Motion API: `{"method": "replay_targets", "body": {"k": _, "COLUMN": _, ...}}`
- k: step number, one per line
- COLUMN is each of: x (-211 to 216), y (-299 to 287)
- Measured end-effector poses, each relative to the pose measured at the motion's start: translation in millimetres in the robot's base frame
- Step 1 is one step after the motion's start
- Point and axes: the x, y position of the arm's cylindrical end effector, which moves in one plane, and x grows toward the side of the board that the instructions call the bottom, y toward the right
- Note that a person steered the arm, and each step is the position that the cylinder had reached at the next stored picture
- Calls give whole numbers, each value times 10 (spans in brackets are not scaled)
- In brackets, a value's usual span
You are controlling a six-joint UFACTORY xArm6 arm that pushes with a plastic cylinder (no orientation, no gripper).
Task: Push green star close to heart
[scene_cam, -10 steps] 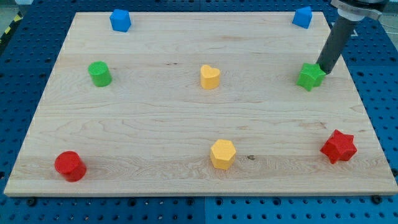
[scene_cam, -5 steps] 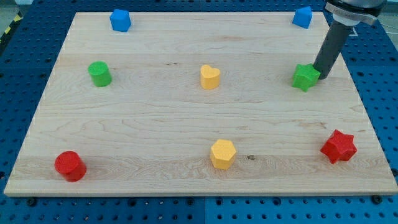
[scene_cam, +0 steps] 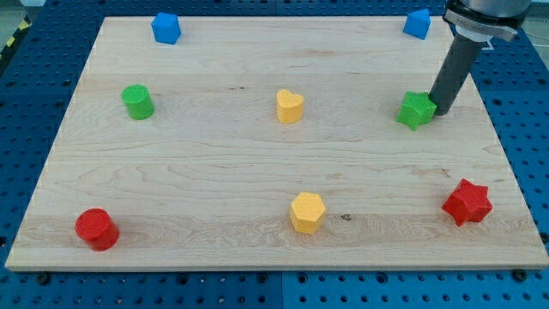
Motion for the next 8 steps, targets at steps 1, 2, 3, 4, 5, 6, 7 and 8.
{"method": "replay_targets", "body": {"k": 1, "x": 0, "y": -14}}
{"method": "replay_targets", "body": {"k": 2, "x": 27, "y": -168}}
{"method": "replay_targets", "body": {"k": 3, "x": 32, "y": -425}}
{"method": "replay_targets", "body": {"k": 4, "x": 101, "y": -558}}
{"method": "replay_targets", "body": {"k": 5, "x": 253, "y": -651}}
{"method": "replay_targets", "body": {"k": 6, "x": 253, "y": -689}}
{"method": "replay_targets", "body": {"k": 7, "x": 298, "y": -689}}
{"method": "replay_targets", "body": {"k": 8, "x": 483, "y": -707}}
